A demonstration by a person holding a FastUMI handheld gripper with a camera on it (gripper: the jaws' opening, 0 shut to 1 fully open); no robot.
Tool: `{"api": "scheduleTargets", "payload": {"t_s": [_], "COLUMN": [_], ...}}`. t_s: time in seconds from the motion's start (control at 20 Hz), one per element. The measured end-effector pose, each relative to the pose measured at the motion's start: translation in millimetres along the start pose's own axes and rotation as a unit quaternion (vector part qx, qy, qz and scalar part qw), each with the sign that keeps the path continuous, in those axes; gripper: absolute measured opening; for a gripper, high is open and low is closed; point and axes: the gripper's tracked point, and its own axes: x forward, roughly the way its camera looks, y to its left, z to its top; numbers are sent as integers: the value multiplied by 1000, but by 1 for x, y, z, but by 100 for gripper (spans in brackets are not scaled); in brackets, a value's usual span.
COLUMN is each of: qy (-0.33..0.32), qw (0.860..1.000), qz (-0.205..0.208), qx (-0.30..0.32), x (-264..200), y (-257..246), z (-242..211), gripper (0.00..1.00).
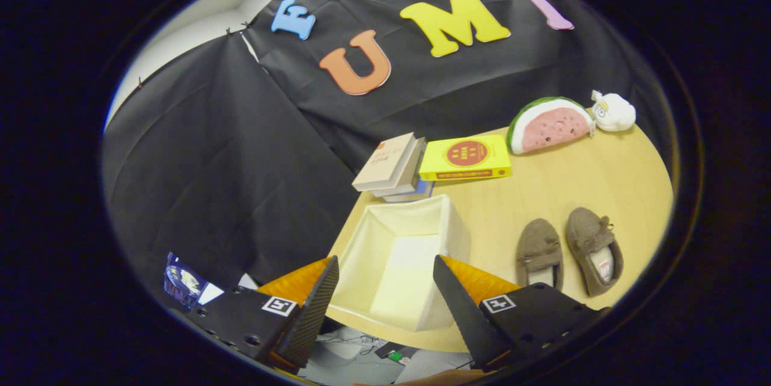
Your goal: Open the storage box then place both shoes into the box .Put the left shoe in first, then the right shoe, with the right side of both shoes facing outward in a uniform manner.
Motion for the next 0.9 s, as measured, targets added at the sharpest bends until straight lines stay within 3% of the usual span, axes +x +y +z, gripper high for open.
{"api": "scheduleTargets", "payload": {"t_s": [0.25,0.65,0.9], "qy": [30,106,170], "qw": [997,980,964], "qz": [-66,-160,-200], "qx": [-1,-46,-46], "x": [2,14,33], "y": [-88,-176,-219], "z": [-16,-53,-77], "gripper": [95,94,80]}}
